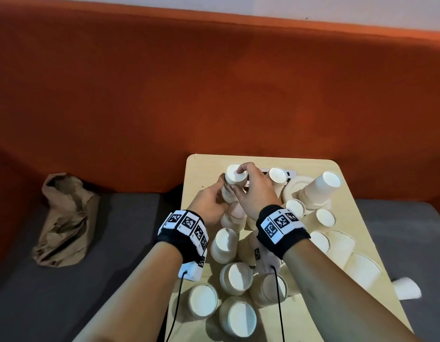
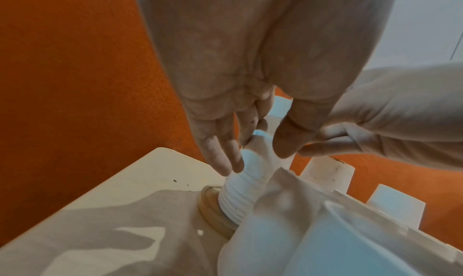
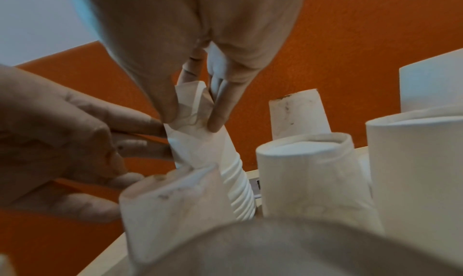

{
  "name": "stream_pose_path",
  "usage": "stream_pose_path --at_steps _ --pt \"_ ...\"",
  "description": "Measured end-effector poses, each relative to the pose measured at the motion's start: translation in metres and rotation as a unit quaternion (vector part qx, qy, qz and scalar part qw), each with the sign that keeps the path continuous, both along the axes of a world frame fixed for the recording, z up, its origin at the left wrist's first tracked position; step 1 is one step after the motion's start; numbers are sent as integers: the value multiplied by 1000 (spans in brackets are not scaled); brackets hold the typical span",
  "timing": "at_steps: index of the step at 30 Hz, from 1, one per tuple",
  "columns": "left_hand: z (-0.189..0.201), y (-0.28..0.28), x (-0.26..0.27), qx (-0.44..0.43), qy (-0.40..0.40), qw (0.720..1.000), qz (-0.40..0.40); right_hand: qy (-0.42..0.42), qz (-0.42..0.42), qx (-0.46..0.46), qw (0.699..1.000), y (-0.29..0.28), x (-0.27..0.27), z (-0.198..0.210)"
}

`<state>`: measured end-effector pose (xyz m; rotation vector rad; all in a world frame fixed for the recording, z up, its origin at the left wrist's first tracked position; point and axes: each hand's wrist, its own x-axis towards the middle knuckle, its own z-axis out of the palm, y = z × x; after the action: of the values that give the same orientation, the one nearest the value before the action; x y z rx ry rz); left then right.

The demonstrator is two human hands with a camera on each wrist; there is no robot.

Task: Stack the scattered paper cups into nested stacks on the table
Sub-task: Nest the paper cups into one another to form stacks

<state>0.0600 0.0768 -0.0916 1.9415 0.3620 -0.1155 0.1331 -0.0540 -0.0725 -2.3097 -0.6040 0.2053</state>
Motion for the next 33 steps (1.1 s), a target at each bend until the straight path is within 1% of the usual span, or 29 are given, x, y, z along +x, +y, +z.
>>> stream_pose_path --at_steps 8,14,18,24,27,29,33 --pt "-5 -4 3 8 25 1000 -3 12 -1 -56 998 -1 1 3" --pt "-3 -6 4 55 64 996 -20 15 4 -74 997 -1 1 3" --pt "12 -10 -1 57 68 996 -13 9 15 -83 996 -4 1 6" --pt "41 -21 -16 59 32 997 32 -25 3 -65 998 -22 -10 22" --pt "57 -36 -27 79 5 996 32 -41 4 -58 997 -37 -21 38" --pt "62 -48 -33 75 -10 996 37 -57 10 -43 997 -46 -30 48" --pt "70 -80 -48 88 -65 994 21 -68 34 -26 997 -73 -54 64"
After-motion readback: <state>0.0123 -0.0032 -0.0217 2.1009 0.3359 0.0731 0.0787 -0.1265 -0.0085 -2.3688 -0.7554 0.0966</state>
